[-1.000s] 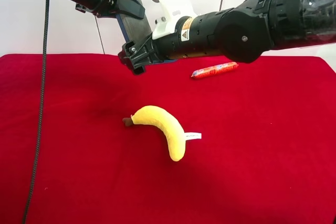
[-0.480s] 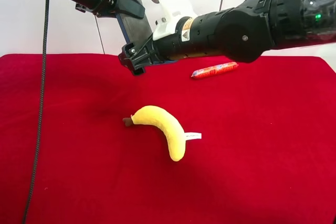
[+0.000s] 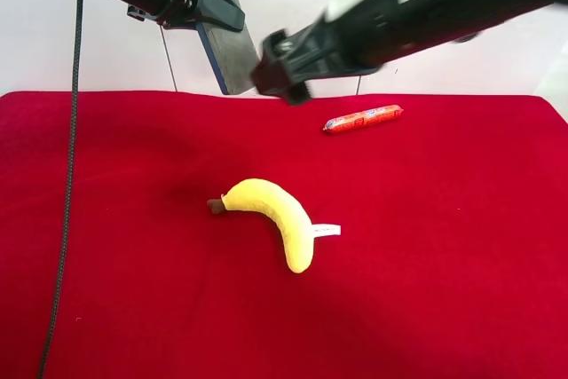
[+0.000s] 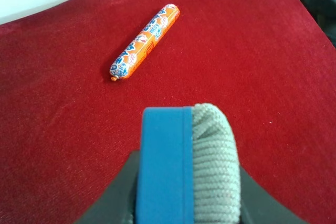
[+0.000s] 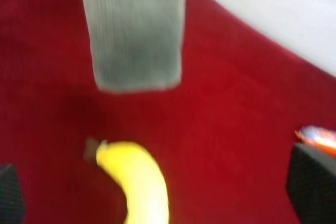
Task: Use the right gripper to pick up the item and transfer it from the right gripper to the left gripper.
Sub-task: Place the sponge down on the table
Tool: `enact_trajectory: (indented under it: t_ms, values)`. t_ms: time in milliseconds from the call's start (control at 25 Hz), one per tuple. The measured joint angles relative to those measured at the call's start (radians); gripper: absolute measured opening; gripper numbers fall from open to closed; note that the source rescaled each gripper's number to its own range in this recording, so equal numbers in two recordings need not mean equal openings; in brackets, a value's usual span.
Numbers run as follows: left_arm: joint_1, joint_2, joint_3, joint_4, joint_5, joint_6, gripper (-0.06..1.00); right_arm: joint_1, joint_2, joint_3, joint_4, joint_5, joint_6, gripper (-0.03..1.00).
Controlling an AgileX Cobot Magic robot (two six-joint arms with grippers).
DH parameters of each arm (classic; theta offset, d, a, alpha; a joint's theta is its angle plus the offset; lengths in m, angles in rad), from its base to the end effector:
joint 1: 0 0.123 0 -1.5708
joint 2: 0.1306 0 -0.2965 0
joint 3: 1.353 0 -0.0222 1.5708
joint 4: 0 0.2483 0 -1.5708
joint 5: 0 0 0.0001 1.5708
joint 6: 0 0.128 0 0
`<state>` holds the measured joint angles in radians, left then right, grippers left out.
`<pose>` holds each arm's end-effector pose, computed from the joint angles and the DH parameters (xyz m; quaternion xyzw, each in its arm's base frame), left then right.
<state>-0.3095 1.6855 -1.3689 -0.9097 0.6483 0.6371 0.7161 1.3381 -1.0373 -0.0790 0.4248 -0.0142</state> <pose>0.3694 -0.1822 0.3063 0.1722 0.8611 -0.3138 0.3611 0.2441 0.2069 0.3108 -0.3419 0.8249 0.1256 0.4323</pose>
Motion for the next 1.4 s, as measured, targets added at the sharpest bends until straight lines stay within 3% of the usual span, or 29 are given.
enact_trajectory:
  t_ms: [360, 480, 760, 1040, 1400]
  values:
    - [0.000, 0.000, 0.000, 0.000, -0.005, 0.000, 0.02, 0.000, -0.222, 0.000, -0.031, 0.446, -0.001, 1.00]
    - [0.000, 0.000, 0.000, 0.000, -0.009, 0.000, 0.02, 0.000, -0.295, 0.018, -0.034, 0.536, 0.000, 1.00]
    - [0.000, 0.000, 0.000, -0.002, -0.013, 0.000, 0.02, 0.000, -0.602, 0.217, -0.051, 0.568, 0.023, 1.00]
    - [0.000, 0.000, 0.000, -0.002, -0.020, 0.001, 0.02, 0.000, -0.947, 0.436, -0.061, 0.579, 0.136, 1.00]
    - [0.000, 0.000, 0.000, -0.002, -0.020, 0.001, 0.02, -0.011, -1.263, 0.544, -0.154, 0.618, 0.185, 1.00]
